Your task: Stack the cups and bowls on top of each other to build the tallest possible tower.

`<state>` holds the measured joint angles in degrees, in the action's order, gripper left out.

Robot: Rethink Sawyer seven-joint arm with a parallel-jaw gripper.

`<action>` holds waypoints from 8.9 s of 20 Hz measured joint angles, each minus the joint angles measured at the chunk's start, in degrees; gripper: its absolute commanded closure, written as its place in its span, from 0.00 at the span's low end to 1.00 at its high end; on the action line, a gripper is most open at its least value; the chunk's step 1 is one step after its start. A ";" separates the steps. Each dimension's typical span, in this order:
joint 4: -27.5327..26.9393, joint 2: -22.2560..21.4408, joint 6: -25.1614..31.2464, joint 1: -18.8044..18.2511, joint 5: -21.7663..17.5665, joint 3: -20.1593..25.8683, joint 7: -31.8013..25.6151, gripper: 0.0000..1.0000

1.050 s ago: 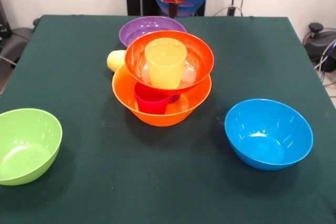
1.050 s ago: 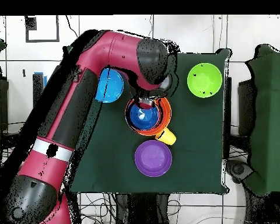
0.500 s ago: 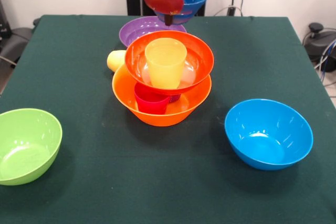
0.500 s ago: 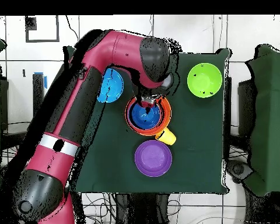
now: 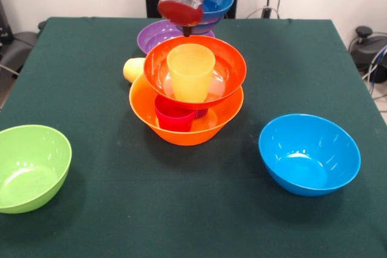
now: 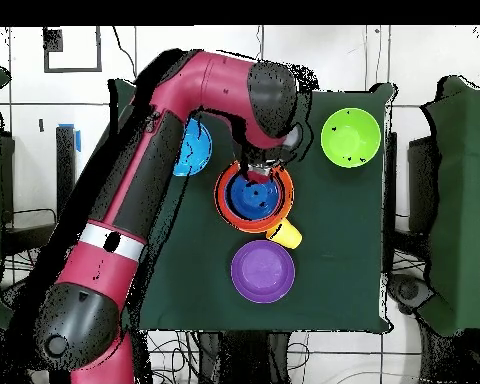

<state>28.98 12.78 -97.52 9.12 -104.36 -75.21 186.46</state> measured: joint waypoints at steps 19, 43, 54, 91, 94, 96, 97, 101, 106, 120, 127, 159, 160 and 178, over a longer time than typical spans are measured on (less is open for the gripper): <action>-1.56 -0.01 -4.47 -1.28 1.17 -0.02 0.00 1.00; -6.47 2.34 -4.49 -2.53 5.35 -0.26 0.00 1.00; -8.78 2.34 -5.22 -4.72 5.70 -1.40 0.00 1.00; -11.80 2.35 -6.71 -6.86 10.51 -4.58 0.00 1.00; -12.26 2.35 -6.71 -7.35 10.63 -5.24 0.00 1.00; -12.54 2.35 -6.72 -7.64 10.71 -5.61 0.00 1.00; -12.68 2.35 -6.71 -7.81 10.75 -5.77 0.00 1.00; -13.17 2.35 -6.87 -8.43 10.97 -6.24 0.00 1.00; -13.44 2.35 -6.91 -8.76 11.30 -6.70 0.00 1.00; -13.44 2.38 -6.90 -8.75 13.06 -7.19 0.00 1.00; -13.51 2.58 -6.90 -8.75 14.66 -7.54 0.00 1.00; -15.85 4.60 -6.88 -11.88 16.21 -11.64 0.00 1.00; -15.86 4.63 -6.88 -12.02 16.27 -11.79 0.00 1.00; -15.86 4.65 -2.64 -12.04 18.45 -13.05 0.00 1.00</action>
<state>13.12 17.42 -100.16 -2.92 -85.92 -88.26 186.46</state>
